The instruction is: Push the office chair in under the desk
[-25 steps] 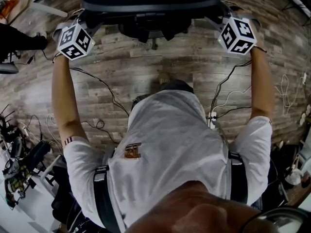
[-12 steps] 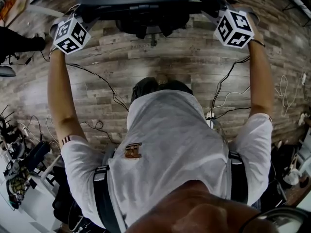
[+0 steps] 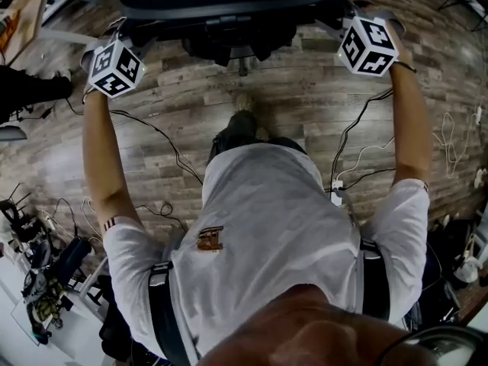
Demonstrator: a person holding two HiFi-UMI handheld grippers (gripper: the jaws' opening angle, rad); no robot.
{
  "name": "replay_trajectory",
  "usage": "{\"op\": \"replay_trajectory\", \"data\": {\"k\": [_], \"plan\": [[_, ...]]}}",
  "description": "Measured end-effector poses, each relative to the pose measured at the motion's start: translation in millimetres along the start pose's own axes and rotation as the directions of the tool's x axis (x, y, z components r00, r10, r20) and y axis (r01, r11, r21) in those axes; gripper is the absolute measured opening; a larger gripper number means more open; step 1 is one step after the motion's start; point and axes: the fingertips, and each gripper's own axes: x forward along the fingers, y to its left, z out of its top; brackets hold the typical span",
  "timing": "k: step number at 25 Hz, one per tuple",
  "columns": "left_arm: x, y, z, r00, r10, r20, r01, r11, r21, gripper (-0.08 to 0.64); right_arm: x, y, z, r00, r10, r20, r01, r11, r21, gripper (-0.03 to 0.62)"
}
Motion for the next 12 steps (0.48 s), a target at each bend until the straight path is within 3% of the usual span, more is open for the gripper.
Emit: {"op": "replay_trajectory", "data": {"k": [12], "plan": [[46, 79, -9, 0.999, 0.018, 0.041, -0.020, 0.999, 0.045, 0.107, 35, -67, -30, 1.000, -0.009, -0.022, 0.010, 0.999, 0.034, 0.132]]}}
